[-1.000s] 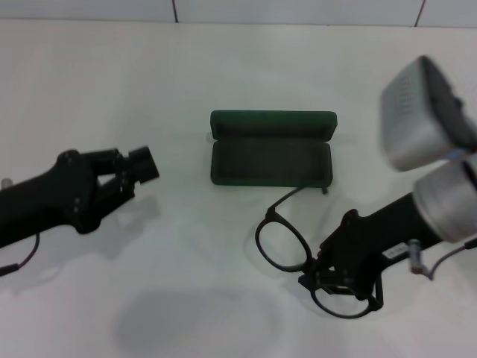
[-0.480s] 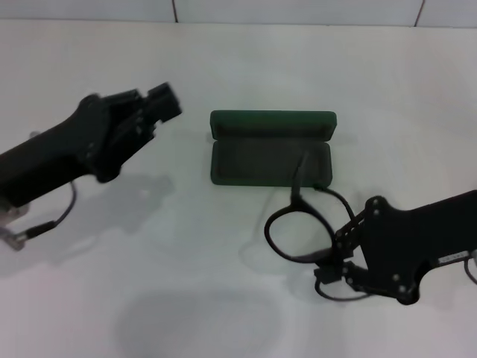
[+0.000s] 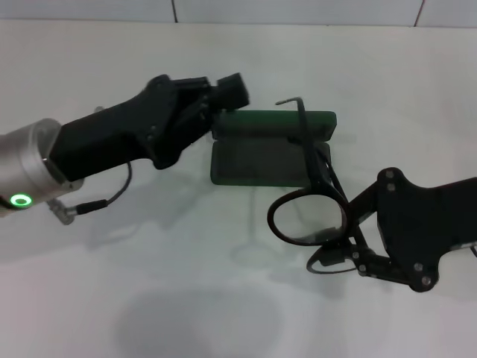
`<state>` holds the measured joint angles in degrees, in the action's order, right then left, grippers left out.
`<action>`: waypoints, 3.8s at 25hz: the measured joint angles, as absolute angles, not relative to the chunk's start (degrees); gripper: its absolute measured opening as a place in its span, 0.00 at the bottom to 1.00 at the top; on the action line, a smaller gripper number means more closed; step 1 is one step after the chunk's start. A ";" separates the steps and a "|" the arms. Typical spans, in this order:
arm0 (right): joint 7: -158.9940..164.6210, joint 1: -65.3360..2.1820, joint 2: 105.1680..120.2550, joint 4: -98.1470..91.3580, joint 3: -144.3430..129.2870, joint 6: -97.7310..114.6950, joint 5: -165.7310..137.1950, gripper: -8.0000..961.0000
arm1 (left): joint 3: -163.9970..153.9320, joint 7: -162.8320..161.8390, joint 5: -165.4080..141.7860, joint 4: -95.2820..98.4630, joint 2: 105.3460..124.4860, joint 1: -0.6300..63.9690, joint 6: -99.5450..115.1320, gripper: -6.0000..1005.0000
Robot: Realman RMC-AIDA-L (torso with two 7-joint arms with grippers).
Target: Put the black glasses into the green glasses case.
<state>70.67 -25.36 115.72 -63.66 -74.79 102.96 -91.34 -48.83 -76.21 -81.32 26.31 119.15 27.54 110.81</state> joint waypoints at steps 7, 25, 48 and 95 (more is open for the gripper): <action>69.56 -29.02 115.79 -59.58 -74.66 103.52 -91.24 0.12 | -52.93 -76.71 -80.97 26.09 119.50 30.16 110.84 0.04; 68.18 -30.07 115.90 -59.30 -74.72 105.73 -88.17 0.12 | -56.78 -76.66 -81.38 24.87 119.61 31.91 110.74 0.03; 67.07 -29.17 115.86 -59.30 -73.93 105.76 -86.76 0.12 | -61.39 -77.44 -81.42 24.87 119.44 32.20 111.17 0.03; 60.16 -28.99 116.02 -63.12 -74.36 113.83 -80.69 0.12 | -52.63 -83.49 -80.41 18.03 119.62 32.75 103.13 0.03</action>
<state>60.16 -28.99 116.02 -63.12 -74.36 113.83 -80.69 -52.63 -83.49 -80.41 18.03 119.62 32.75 103.13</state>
